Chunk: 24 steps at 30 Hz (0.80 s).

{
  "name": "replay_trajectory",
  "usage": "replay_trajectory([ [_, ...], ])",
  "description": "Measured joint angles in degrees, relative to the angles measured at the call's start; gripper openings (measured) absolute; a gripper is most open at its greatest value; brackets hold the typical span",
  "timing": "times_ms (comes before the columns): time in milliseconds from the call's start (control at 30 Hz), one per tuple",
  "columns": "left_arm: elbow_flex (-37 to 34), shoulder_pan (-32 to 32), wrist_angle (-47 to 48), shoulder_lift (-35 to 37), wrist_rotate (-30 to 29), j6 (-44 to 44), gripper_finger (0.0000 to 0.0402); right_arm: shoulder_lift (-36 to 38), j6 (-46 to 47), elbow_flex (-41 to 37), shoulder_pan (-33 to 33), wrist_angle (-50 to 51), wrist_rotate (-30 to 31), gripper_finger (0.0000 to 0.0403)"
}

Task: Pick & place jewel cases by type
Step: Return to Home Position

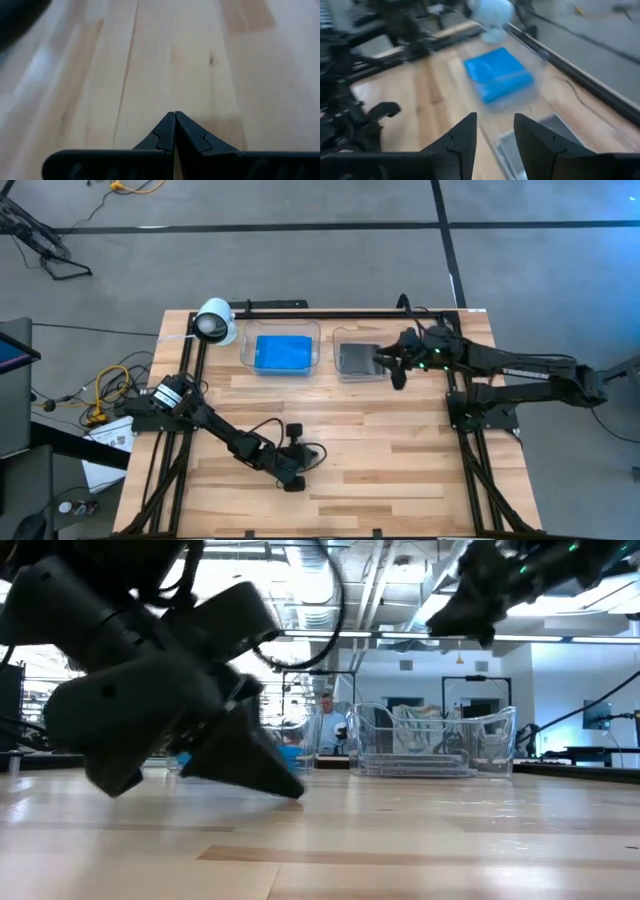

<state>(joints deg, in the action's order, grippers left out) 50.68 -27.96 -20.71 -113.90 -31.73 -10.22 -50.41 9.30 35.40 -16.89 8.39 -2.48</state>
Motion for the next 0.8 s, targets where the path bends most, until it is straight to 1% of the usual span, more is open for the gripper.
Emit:
replay_trajectory([
  [133,4.85,-0.18,2.25,0.02,-2.44,6.64,0.0000,4.34,-4.17,0.00,4.62,0.06,0.05,0.0123],
  [267,10.55,0.35,5.56,0.03,-8.24,10.62,0.0000,7.30,-5.05,0.00,9.10,0.06,2.64,0.0123],
  [333,13.25,0.96,5.40,0.16,-11.54,14.16,0.0000,8.09,-5.87,0.00,11.34,0.10,3.91,0.0123],
  [400,15.83,1.80,4.66,0.17,-12.96,18.01,0.0000,8.56,-7.06,0.00,13.48,0.18,4.67,0.0123],
  [433,17.09,2.22,4.44,0.17,-12.92,20.08,0.0000,8.61,-7.71,0.00,14.47,0.10,5.12,0.0123],
  [500,19.93,3.30,4.37,0.19,-10.79,23.42,0.0000,8.58,-8.58,0.00,16.24,0.30,6.02,0.0123],
  [633,24.31,6.27,4.48,0.32,-3.07,27.74,0.0000,8.56,-10.00,0.00,18.97,0.62,7.37,0.0123],
  [733,24.67,8.95,4.94,2.41,-0.76,28.96,0.0000,8.56,-11.05,0.00,20.69,0.58,7.35,0.0123],
  [800,23.88,10.63,5.62,5.33,0.88,28.94,0.0000,8.60,-11.68,0.00,21.87,0.62,7.45,0.0123],
])
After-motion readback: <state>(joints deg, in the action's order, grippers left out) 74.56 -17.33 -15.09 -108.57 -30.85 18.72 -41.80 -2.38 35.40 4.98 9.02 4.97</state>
